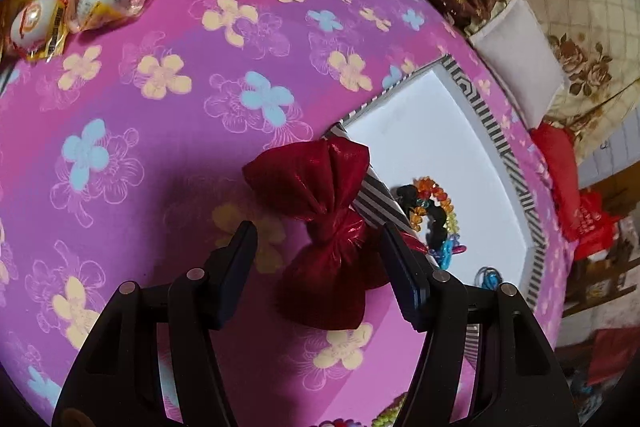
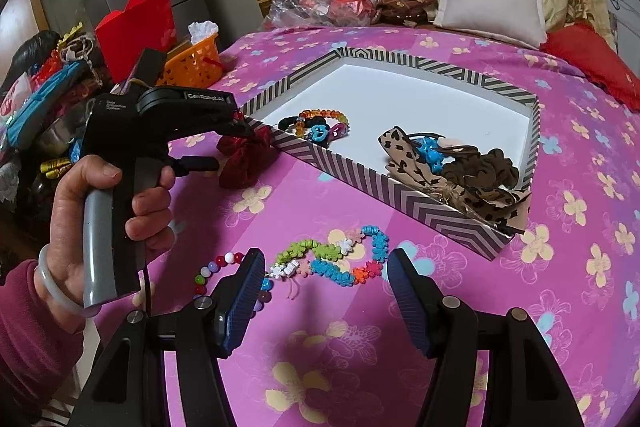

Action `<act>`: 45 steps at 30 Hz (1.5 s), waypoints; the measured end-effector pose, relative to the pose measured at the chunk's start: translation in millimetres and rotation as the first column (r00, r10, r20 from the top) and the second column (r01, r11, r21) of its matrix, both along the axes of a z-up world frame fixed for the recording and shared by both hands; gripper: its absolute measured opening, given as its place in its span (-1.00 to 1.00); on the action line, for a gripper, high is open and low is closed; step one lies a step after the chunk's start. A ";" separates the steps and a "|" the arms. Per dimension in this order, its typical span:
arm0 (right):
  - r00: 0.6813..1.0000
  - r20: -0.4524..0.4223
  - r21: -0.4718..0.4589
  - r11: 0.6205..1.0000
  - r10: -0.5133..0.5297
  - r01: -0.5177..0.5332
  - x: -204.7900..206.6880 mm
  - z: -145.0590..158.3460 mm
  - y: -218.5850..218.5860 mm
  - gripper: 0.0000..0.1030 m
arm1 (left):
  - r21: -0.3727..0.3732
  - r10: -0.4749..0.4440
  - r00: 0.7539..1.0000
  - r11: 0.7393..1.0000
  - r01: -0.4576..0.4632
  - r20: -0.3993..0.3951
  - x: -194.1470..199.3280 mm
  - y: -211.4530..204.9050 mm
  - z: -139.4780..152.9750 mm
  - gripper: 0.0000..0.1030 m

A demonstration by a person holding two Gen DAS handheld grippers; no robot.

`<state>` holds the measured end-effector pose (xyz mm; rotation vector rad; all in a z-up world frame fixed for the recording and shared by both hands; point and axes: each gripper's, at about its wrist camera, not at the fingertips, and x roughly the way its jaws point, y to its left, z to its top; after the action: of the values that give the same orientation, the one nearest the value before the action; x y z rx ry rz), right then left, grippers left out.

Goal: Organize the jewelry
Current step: 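Move the left tool to the red satin bow on the tray rim, then grasp the red bow with the left tool while the right tool grasps the multicolor bead bracelet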

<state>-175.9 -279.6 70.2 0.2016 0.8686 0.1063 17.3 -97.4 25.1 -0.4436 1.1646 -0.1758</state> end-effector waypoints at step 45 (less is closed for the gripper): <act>1.000 0.001 0.050 0.999 0.013 -0.013 -4.8 1.2 -0.6 0.25 | 0.322 0.005 1.000 0.947 0.003 -0.026 21.1 -34.8 -5.1 0.29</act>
<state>-180.8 -280.2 71.4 0.2431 0.8670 0.1406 38.4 -132.2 20.0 -0.1573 1.1933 0.0236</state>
